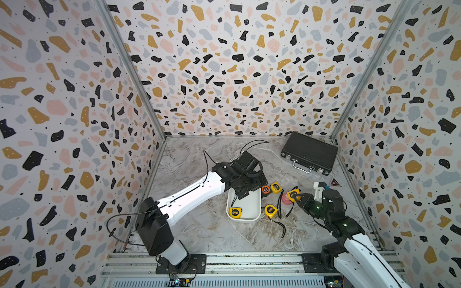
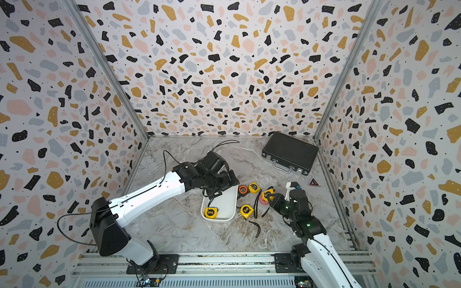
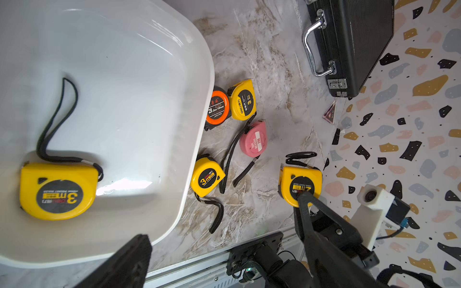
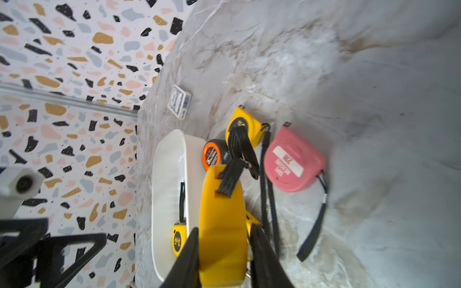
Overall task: Take the tape measure out of the storage box
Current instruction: Place the tape measure at the center of the board.
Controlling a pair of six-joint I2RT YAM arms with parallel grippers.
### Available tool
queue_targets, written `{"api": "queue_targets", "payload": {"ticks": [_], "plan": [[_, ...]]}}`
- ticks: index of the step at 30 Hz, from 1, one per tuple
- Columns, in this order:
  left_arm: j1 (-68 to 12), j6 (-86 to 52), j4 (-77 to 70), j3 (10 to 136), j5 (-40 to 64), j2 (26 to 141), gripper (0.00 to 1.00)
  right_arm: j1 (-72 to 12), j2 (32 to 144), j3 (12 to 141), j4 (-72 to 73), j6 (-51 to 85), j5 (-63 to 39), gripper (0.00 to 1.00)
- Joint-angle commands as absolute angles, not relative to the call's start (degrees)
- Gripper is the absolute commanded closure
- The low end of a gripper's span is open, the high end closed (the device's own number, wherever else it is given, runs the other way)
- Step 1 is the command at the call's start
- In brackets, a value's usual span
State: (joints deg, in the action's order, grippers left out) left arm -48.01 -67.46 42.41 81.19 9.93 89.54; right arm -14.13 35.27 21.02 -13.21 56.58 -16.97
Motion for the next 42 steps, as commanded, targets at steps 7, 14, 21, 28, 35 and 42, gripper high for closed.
{"api": "queue_targets", "payload": {"ticks": [7,14,21,28,35,42], "plan": [[-47.65,-64.67,43.48,78.73,8.64,85.84,0.00,-8.13,31.92,17.33,-19.33,57.04,-13.63,0.87],[-47.25,-64.42,42.87,76.75,8.88,84.55,0.00,-7.76,30.52,15.03,-21.60,57.41,-12.96,0.85],[-47.05,-64.25,42.50,75.61,8.98,83.84,0.00,-7.75,29.37,11.62,-21.71,59.72,-13.62,0.83],[-46.89,-64.51,42.17,74.90,8.72,83.15,0.00,-7.80,29.54,11.29,-23.88,60.03,-14.78,0.70],[-46.90,-64.86,42.51,73.91,8.03,82.13,0.00,-7.82,27.90,13.05,-31.04,58.61,-14.51,0.41],[-46.93,-62.68,45.65,74.31,7.05,82.66,0.00,-7.74,27.58,17.13,-36.93,56.00,-14.06,0.27]]}}
